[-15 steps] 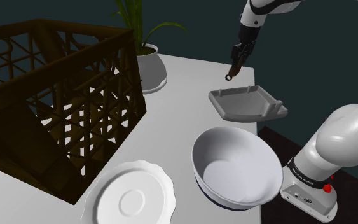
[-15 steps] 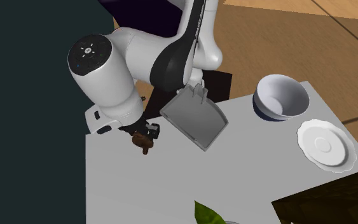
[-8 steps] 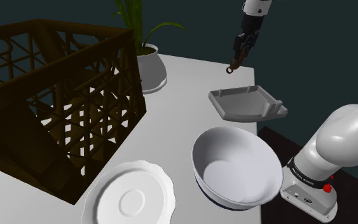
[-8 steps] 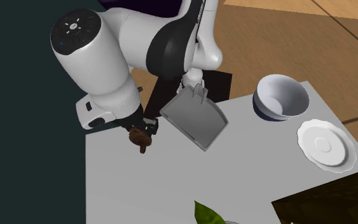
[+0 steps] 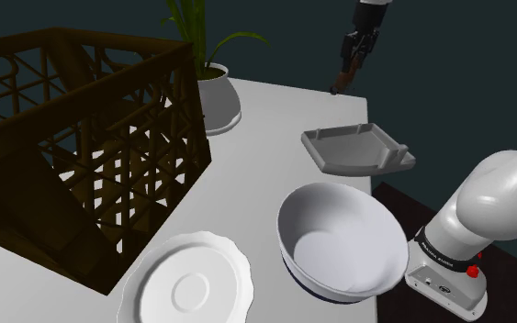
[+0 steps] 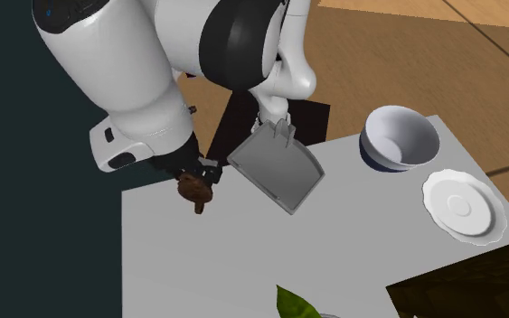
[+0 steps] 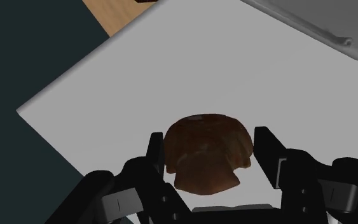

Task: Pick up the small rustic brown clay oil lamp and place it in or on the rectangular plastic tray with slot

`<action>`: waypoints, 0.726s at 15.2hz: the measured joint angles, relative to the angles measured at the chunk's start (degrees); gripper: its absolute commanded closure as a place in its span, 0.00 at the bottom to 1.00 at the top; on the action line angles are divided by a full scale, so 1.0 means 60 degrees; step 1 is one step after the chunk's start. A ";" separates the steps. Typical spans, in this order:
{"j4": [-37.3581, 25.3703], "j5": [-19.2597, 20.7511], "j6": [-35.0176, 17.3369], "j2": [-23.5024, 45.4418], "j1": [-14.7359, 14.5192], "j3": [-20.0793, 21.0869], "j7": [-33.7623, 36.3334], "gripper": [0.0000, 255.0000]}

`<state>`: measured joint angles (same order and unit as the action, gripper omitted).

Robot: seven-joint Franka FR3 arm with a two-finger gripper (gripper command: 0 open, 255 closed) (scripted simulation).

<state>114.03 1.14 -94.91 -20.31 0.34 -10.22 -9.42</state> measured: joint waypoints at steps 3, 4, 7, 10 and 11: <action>-0.0174 -0.0004 0.0273 -0.0099 -0.0020 0.0057 0.0072 1.00; -0.0007 -0.0001 0.0303 -0.0297 -0.0039 0.0132 0.0172 1.00; 0.0686 -0.0026 0.0501 -0.1196 -0.0127 0.0490 0.0626 1.00; 0.1418 -0.0122 0.0732 -0.2161 -0.0217 0.0876 0.1098 1.00; 0.1670 -0.0164 0.0828 -0.2511 -0.0242 0.0996 0.1239 1.00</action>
<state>124.05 0.16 -89.94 -35.38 -1.11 -4.24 -1.98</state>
